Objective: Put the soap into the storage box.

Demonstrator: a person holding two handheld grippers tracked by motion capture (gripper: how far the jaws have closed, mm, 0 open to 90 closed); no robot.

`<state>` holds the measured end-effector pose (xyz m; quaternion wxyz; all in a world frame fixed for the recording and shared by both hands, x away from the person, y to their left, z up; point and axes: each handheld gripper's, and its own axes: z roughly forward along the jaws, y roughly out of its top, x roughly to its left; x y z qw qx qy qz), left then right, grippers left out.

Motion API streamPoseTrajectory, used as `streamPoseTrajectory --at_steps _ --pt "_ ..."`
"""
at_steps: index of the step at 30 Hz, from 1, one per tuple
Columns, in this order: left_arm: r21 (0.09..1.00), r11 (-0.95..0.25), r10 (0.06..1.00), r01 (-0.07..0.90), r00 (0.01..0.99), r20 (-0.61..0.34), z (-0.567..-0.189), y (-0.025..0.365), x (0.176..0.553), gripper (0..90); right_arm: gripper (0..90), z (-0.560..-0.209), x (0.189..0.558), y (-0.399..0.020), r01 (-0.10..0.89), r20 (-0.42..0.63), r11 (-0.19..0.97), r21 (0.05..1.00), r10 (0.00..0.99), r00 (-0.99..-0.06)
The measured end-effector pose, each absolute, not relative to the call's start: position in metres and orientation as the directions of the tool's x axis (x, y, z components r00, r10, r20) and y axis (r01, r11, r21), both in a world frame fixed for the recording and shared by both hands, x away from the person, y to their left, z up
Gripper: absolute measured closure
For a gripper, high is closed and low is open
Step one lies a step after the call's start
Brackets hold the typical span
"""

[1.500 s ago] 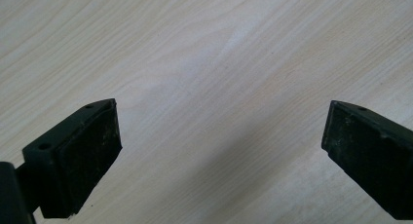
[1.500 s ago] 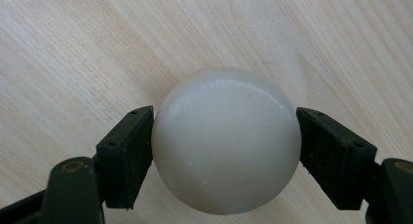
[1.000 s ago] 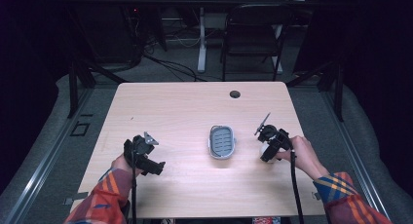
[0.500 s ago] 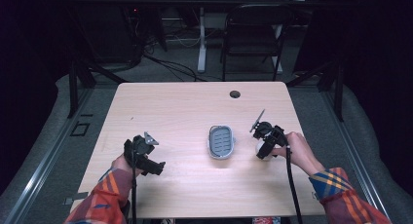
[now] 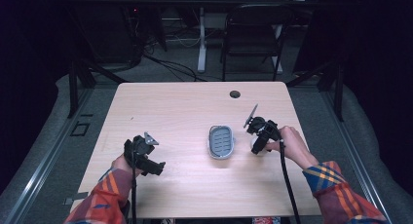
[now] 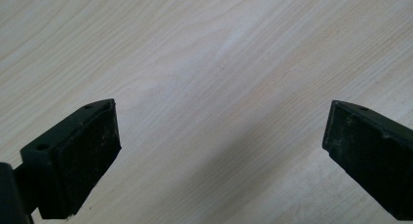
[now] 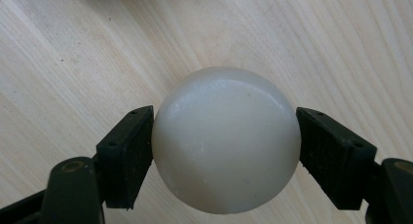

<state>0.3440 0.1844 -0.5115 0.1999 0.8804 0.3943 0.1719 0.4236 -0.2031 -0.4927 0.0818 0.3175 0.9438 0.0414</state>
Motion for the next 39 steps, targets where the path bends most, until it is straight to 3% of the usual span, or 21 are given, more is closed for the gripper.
streamPoseTrajectory --at_steps 39 --pt "0.487 -0.615 0.758 0.62 0.636 0.147 -0.511 0.182 0.344 0.5 24.2 -0.469 0.441 -0.179 0.568 -0.128 0.808 0.157 0.587 -0.8"
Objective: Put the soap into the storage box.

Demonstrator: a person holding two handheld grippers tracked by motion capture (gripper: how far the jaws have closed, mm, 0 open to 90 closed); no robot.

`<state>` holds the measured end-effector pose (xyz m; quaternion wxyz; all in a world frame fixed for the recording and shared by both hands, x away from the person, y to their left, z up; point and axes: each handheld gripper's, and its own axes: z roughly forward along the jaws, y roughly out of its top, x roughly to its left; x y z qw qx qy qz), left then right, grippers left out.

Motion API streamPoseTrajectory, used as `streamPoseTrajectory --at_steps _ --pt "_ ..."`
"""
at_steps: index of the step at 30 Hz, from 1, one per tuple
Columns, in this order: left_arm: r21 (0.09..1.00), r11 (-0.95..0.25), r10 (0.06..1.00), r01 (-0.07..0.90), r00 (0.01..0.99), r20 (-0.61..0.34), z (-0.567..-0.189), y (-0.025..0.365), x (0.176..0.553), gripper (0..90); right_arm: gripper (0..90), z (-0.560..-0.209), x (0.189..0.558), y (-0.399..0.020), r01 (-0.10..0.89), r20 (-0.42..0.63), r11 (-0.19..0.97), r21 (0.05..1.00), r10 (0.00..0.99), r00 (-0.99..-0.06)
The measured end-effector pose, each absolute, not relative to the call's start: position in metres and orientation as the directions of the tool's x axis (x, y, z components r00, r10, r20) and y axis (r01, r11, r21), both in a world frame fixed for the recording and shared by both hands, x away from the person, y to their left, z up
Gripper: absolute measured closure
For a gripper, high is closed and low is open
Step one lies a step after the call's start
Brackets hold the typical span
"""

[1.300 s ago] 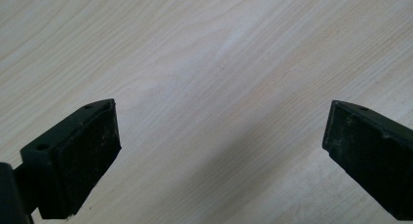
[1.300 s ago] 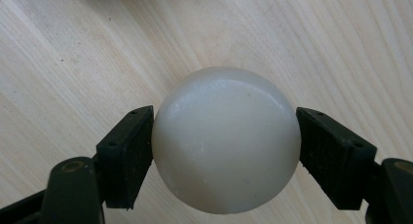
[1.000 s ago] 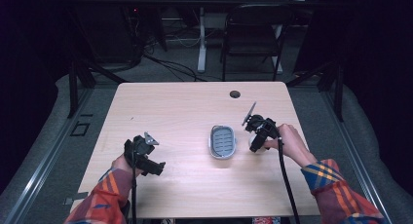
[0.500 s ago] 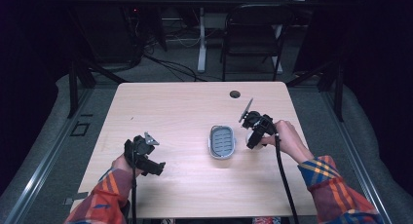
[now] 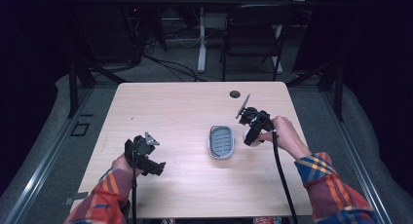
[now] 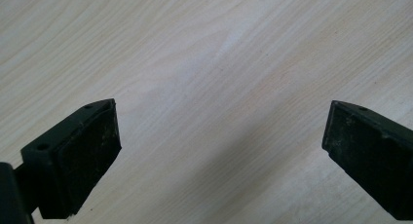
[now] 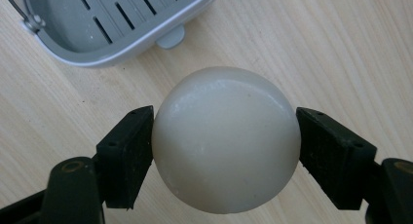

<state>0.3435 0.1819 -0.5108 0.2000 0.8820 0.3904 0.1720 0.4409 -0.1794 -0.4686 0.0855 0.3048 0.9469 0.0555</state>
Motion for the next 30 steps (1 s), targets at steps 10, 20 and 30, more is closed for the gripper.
streamPoseTrajectory --at_steps 10,20,30 --pt "0.488 -0.621 0.752 0.613 0.641 0.153 -0.51 0.181 0.343 0.5 24.2 -0.461 0.446 -0.17 0.553 -0.14 0.819 0.151 0.572 -0.808" --pt "0.488 -0.622 0.751 0.613 0.642 0.151 -0.51 0.181 0.344 0.5 24.2 -0.449 0.45 -0.158 0.536 -0.151 0.828 0.163 0.558 -0.816" --pt "0.486 -0.623 0.75 0.613 0.644 0.149 -0.511 0.181 0.344 0.5 24.2 -0.443 0.453 -0.142 0.51 -0.161 0.847 0.148 0.53 -0.833"
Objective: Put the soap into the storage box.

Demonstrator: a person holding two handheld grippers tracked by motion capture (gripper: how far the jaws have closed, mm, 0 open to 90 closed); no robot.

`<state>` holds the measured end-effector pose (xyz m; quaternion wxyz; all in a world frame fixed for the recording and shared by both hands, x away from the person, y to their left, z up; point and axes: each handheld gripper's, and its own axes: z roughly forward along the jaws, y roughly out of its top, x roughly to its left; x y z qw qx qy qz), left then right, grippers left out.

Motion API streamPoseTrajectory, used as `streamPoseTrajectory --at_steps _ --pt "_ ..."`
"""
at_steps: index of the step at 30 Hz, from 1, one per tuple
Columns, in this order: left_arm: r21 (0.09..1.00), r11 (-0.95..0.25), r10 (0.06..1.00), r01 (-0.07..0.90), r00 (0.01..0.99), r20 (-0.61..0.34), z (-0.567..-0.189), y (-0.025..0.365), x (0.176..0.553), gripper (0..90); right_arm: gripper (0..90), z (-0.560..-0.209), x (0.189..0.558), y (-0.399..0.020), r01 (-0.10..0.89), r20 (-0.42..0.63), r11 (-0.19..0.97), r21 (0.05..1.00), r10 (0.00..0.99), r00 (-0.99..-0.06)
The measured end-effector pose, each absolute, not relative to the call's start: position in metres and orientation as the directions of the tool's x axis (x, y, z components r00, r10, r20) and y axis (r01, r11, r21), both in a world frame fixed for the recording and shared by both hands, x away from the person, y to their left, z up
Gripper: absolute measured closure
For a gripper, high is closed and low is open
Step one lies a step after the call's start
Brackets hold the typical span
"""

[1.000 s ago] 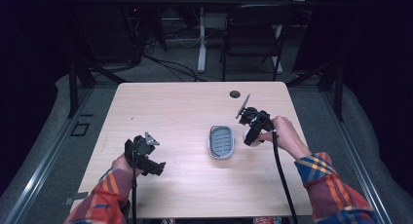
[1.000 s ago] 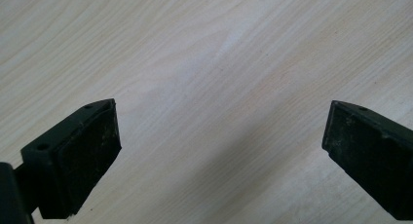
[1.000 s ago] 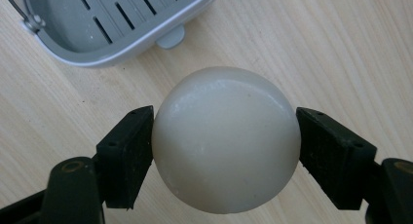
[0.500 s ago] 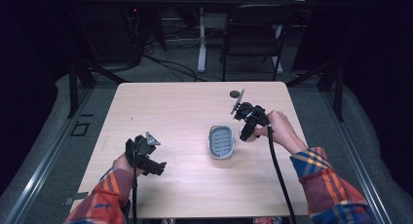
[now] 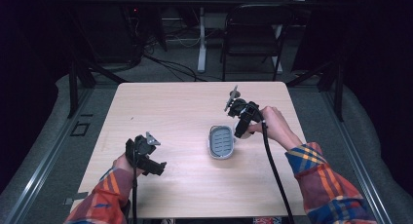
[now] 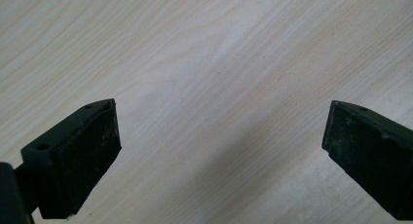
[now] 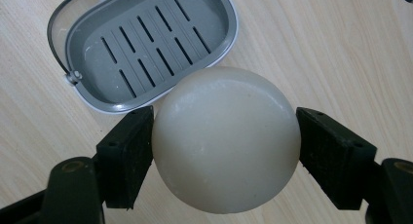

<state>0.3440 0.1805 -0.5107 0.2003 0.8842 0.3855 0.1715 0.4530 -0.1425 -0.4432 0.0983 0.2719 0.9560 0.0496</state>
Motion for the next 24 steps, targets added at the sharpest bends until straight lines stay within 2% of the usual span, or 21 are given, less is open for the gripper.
streamPoseTrajectory --at_steps 24 --pt "0.483 -0.626 0.746 0.612 0.65 0.145 -0.511 0.18 0.344 0.4 24.2 -0.458 0.459 -0.103 0.458 -0.137 0.879 0.131 0.473 -0.87"
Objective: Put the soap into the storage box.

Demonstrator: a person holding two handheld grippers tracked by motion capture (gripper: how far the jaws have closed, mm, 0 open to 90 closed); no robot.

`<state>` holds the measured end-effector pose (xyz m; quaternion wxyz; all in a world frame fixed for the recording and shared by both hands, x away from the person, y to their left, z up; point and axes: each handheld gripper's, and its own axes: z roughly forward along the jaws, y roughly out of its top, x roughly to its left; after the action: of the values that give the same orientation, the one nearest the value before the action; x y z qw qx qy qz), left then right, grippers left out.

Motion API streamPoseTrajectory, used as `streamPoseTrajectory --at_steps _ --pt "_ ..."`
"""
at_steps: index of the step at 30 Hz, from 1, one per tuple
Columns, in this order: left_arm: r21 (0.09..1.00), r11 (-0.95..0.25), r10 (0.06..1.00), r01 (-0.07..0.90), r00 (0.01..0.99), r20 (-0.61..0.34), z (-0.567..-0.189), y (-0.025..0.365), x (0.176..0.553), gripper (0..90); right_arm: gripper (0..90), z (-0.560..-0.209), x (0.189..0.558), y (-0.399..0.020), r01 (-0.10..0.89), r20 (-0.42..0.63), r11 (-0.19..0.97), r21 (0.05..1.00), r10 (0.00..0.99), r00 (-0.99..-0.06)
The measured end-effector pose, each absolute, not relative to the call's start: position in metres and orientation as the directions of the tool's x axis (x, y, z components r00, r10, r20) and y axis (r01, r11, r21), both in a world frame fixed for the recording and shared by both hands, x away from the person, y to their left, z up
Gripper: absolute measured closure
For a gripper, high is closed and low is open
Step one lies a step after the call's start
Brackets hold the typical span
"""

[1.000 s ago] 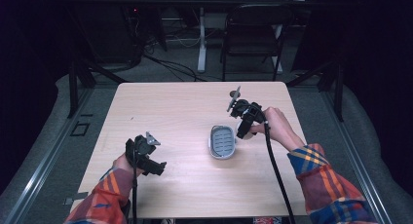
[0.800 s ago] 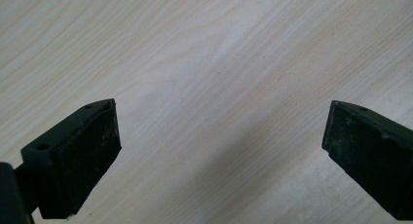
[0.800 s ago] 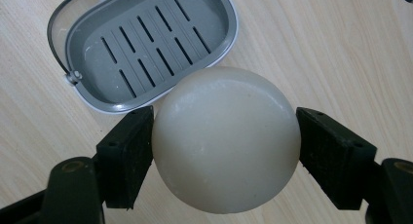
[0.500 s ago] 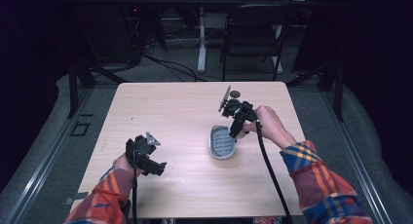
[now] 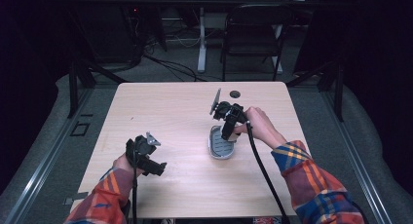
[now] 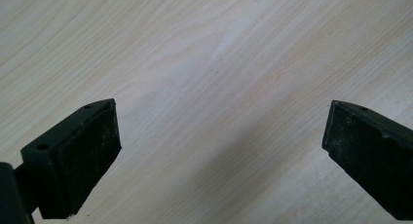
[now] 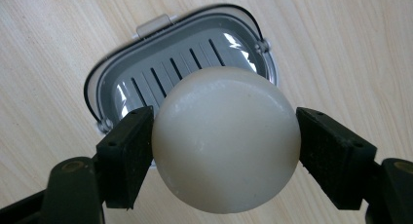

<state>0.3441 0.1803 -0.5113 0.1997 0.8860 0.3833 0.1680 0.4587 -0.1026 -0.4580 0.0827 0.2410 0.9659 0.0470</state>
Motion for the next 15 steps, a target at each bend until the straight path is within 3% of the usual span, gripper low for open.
streamPoseTrajectory --at_steps 15 --pt "0.483 -0.628 0.745 0.611 0.651 0.144 -0.511 0.18 0.344 0.4 24.2 -0.474 0.462 -0.082 0.441 -0.101 0.889 0.123 0.453 -0.886"
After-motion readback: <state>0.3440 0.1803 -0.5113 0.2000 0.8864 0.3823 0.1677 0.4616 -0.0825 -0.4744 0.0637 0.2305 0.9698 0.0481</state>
